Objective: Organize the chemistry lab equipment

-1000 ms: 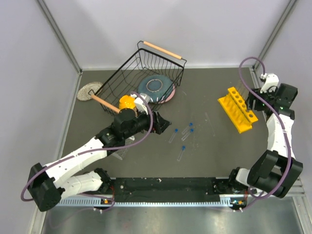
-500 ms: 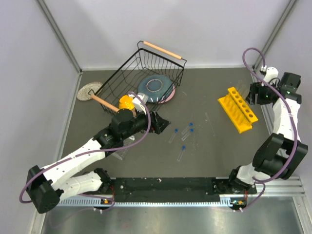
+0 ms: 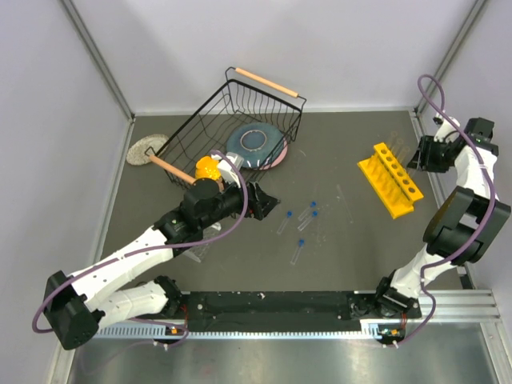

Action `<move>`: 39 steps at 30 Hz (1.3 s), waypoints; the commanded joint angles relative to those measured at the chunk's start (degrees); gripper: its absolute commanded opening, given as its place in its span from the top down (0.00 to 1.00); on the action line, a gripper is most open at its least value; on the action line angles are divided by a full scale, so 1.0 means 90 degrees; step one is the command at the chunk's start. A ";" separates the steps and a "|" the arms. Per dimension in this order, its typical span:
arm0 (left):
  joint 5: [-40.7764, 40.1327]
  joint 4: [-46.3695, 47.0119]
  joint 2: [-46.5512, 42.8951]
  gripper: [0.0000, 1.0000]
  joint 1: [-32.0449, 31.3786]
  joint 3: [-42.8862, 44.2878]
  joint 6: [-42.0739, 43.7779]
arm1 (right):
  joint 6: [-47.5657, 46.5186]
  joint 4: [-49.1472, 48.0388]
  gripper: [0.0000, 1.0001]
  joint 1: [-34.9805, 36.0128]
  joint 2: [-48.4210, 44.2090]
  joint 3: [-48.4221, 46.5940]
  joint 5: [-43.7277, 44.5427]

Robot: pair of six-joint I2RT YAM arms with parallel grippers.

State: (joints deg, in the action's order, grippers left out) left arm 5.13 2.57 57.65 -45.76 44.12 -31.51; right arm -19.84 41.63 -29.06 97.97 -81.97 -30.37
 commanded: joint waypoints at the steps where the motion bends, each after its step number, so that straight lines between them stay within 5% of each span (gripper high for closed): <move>1: 0.0075 0.0242 0.0069 0.12 0.0045 0.0068 0.0053 | 0.0143 0.0072 0.58 -0.0013 0.0042 -0.0384 -0.0346; 17: 0.0114 0.0213 0.0128 0.13 0.0055 0.0137 0.0073 | -0.0295 0.0043 0.84 -0.0013 -0.0114 -0.0296 -0.0473; 39: 0.0134 0.0222 0.0011 0.13 0.0055 0.0039 0.0034 | -0.0608 -0.0884 0.86 -0.0013 -0.1198 0.0729 -0.1069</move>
State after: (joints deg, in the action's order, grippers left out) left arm 5.56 2.50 58.76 -45.52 44.12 -31.48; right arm -23.31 36.29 -29.06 89.86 -77.25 -37.45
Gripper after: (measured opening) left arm 0.874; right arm 0.185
